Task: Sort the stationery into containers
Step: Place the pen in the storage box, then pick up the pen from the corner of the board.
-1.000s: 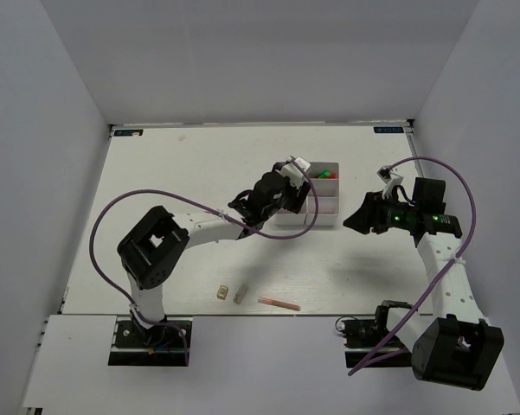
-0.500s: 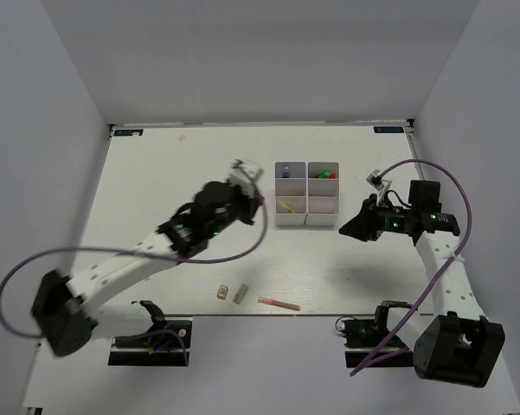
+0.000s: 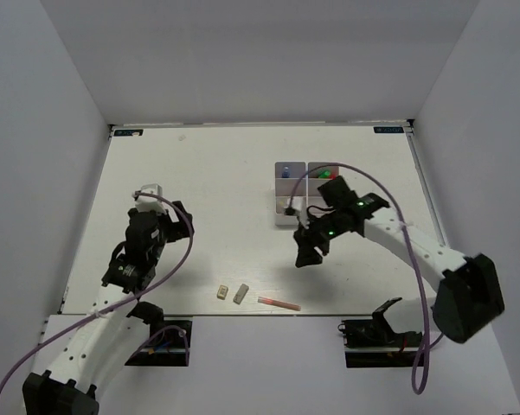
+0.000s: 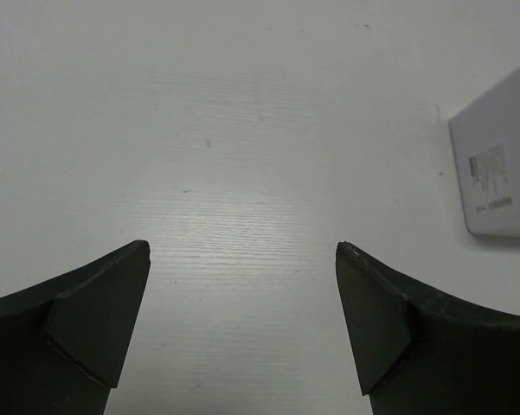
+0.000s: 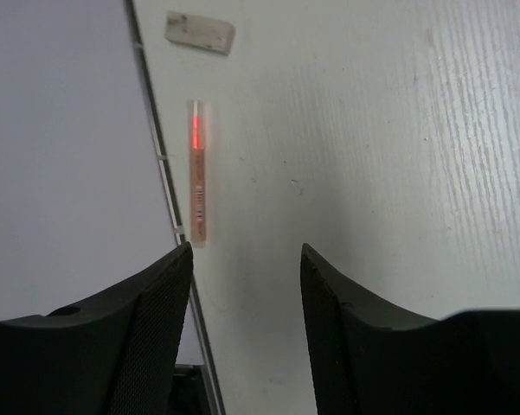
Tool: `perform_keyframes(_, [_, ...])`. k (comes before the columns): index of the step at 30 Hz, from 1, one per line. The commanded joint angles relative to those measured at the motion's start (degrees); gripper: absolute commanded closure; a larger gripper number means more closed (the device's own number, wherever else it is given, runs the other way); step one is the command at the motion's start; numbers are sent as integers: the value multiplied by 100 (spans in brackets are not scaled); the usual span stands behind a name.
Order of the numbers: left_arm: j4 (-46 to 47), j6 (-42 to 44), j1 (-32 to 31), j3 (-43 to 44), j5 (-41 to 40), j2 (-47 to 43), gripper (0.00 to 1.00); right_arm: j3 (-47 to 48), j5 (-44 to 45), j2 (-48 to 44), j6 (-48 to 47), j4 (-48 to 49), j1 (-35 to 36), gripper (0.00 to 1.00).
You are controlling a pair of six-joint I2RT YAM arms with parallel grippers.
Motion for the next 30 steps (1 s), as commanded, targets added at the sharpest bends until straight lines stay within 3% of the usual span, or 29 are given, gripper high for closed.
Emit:
perform_keyframes(1, [-344, -423, 414, 355, -324, 149, 0, 296, 2104, 651, 550, 241, 851, 44])
perform_keyframes(6, [-617, -274, 512, 418, -903, 63, 0, 814, 3540, 1346, 885, 225, 2273, 44])
perform_keyframes(10, [-679, -204, 512, 409, -1299, -17, 0, 1235, 4498, 2171, 1343, 84, 2908, 48])
perform_keyframes(15, [-696, -168, 512, 409, -1484, 9, 0, 1551, 4632, 2549, 1502, 216, 3365, 38])
perform_keyframes(30, [-688, -107, 512, 383, -1554, -34, 0, 2019, 4395, 3149, 1722, -136, 4069, 36])
